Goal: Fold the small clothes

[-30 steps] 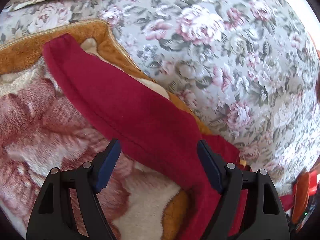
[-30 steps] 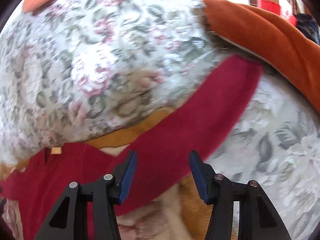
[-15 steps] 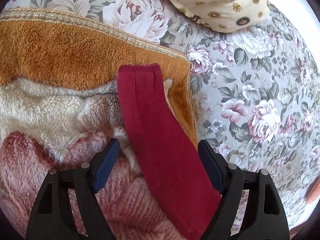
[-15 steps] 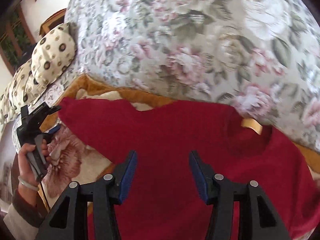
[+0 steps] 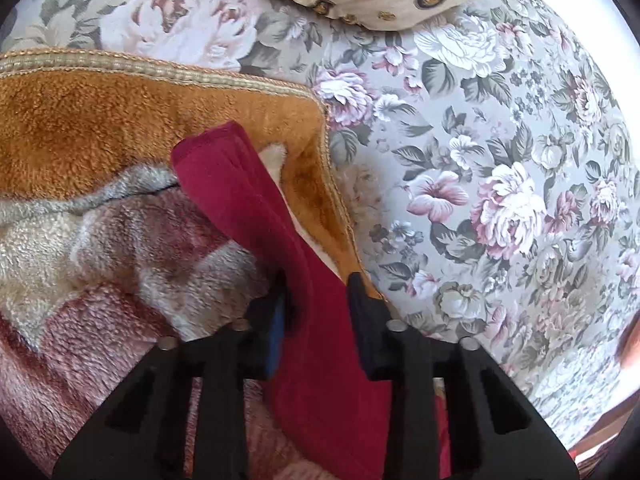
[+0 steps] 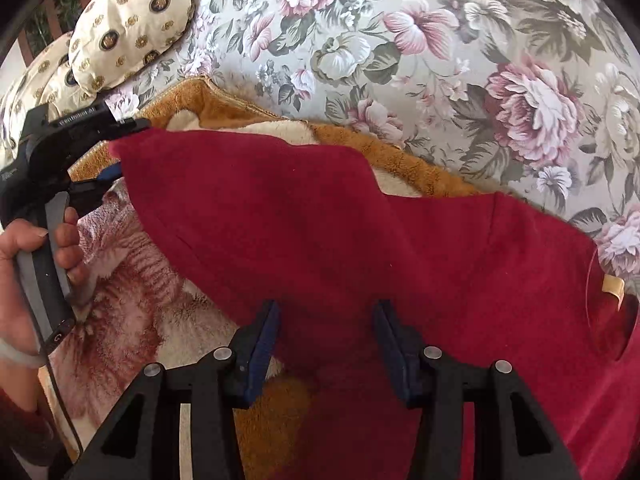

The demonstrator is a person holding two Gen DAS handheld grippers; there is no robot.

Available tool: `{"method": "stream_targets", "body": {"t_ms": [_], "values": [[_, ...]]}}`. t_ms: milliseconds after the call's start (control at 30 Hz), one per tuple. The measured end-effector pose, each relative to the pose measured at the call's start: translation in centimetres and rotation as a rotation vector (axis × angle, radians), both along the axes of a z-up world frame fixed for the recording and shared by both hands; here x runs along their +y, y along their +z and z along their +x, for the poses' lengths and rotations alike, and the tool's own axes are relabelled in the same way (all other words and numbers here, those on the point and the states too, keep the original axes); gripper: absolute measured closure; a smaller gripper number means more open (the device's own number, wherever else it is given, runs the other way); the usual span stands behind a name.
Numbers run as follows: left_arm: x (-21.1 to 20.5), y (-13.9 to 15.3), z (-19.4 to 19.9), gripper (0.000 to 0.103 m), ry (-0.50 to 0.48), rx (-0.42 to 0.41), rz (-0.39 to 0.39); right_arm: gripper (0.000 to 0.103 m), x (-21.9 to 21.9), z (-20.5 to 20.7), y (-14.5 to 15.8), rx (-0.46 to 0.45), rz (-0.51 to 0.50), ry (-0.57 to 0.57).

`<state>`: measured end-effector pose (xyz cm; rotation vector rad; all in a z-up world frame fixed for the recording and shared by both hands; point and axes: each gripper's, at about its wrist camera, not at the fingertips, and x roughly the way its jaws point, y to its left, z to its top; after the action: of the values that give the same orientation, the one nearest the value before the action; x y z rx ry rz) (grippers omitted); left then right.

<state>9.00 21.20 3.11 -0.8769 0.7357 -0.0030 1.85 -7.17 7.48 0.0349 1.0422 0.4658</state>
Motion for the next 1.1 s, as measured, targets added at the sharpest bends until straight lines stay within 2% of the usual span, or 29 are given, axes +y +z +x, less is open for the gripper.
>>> {"method": "stream_targets", "body": {"t_ms": [67,167,267,333,433,533,600,700,767,833,900,967,1033,1100], "values": [[-1.5,1.8,-0.4,0.09,-0.051,-0.045,-0.038,0.055,-2.6,-1.0,0.9,-0.003,0.028,-0.036],[-5.6,5.8,-1.5,0.09,-0.167,-0.145,-0.025,0.055,-6.8,-2.7,2.2,-0.034,0.021,-0.104],[-11.4,9.1,-3.1,0.09,-0.325,-0.232,0.002,0.055,-11.8,-4.5,3.2,-0.046,0.032,-0.192],[-16.0,10.0,-4.2,0.09,-0.44,-0.247,0.015,0.055,-14.9,-5.8,3.7,-0.049,0.041,-0.25],[-22.6,9.1,-5.6,0.09,-0.609,-0.216,0.003,0.055,-19.2,-7.8,4.1,-0.058,0.038,-0.328],[-29.2,6.3,-7.2,0.09,-0.775,-0.147,0.055,0.055,-22.9,-8.9,4.0,-0.052,0.037,-0.403],[-32.9,3.4,-8.1,0.09,-0.861,-0.078,0.08,0.055,-24.9,-9.1,3.4,-0.024,0.035,-0.438],[-35.8,-0.1,-8.2,0.091,-0.955,0.05,0.08,0.054,-26.7,-9.0,1.8,0.041,0.075,-0.48],[-36.1,0.5,-8.4,0.09,-0.981,0.047,0.114,0.052,-27.6,-9.2,1.0,0.062,0.135,-0.515],[-35.3,3.0,-9.2,0.089,-0.996,-0.032,0.156,0.052,-28.1,-9.2,0.7,0.075,0.194,-0.531],[-33.6,6.1,-9.7,0.076,-0.98,-0.132,0.222,0.052,-27.5,-8.5,0.9,0.063,0.221,-0.511],[-31.1,7.9,-10.1,0.047,-0.917,-0.218,0.28,0.051,-26.2,-7.2,1.3,0.038,0.211,-0.481],[-28.5,8.6,-9.3,0.043,-0.823,-0.243,0.314,0.051,-24.4,-5.1,1.0,0.037,0.194,-0.442],[-26.0,8.2,-7.8,0.043,-0.742,-0.21,0.312,0.051,-22.6,-2.9,0.4,0.074,0.188,-0.419]]}}
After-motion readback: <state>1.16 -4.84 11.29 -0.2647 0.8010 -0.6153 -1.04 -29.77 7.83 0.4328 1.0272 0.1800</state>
